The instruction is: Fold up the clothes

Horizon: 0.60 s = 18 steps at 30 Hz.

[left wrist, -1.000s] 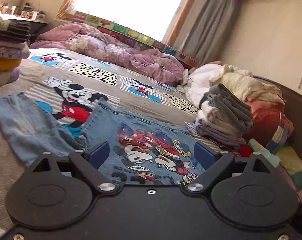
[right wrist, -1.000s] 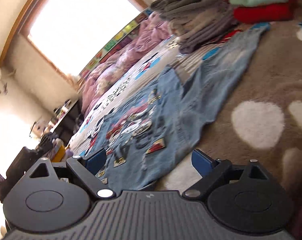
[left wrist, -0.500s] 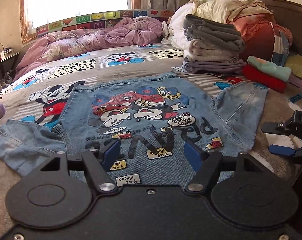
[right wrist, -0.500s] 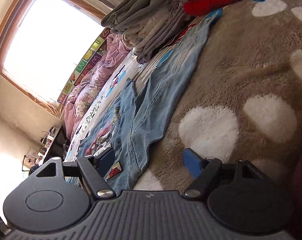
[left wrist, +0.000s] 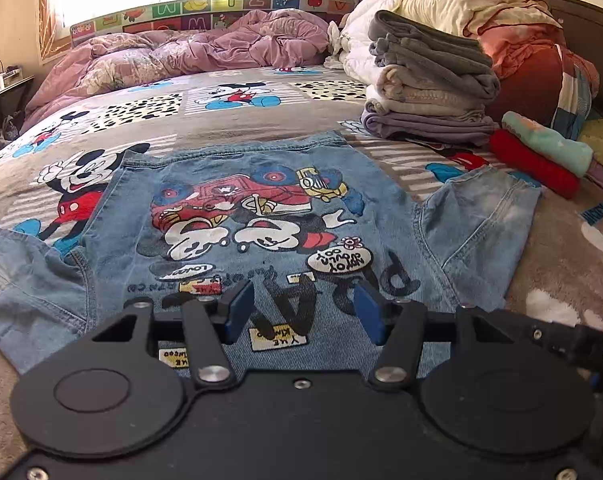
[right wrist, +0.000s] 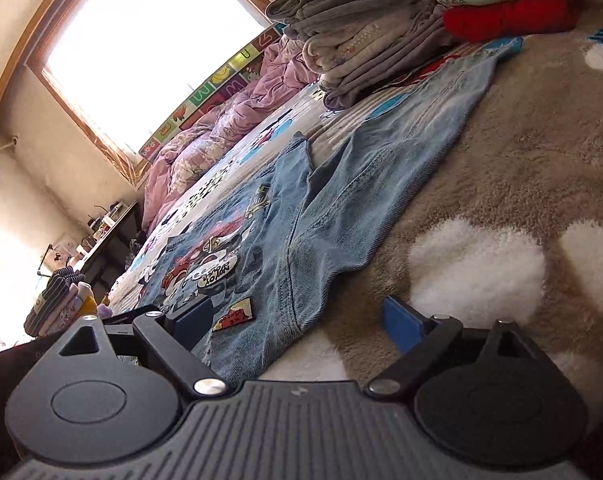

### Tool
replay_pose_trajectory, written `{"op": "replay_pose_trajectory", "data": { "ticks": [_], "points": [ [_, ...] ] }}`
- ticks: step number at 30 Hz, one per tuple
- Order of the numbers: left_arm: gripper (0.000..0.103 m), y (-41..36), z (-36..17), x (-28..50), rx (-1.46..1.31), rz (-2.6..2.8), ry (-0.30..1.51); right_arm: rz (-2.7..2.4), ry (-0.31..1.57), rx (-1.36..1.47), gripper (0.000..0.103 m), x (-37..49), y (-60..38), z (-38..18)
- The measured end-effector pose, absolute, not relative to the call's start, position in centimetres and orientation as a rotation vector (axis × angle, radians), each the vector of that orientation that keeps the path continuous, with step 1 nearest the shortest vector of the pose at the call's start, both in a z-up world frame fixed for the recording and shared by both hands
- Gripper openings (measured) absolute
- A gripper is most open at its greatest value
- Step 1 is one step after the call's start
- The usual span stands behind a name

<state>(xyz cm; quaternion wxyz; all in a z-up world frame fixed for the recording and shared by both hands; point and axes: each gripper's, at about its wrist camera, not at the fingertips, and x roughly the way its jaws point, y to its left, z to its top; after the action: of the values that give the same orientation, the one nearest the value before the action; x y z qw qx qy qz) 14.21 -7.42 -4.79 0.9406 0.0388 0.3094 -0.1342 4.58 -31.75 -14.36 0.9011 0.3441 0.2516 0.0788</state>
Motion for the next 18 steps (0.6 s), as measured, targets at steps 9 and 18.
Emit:
{"op": "replay_pose_trajectory", "data": {
  "ticks": [9,18],
  "points": [
    [0.057,-11.0,-0.8,17.5,0.084,-0.353,0.618,0.156,0.505,0.719,0.064,4.9,-31.0,-14.7],
    [0.057,-14.3,2.0,21.0,0.119,-0.414,0.619,0.139,0.455,0.812,0.038,7.4,-32.1,-15.7]
  ]
}}
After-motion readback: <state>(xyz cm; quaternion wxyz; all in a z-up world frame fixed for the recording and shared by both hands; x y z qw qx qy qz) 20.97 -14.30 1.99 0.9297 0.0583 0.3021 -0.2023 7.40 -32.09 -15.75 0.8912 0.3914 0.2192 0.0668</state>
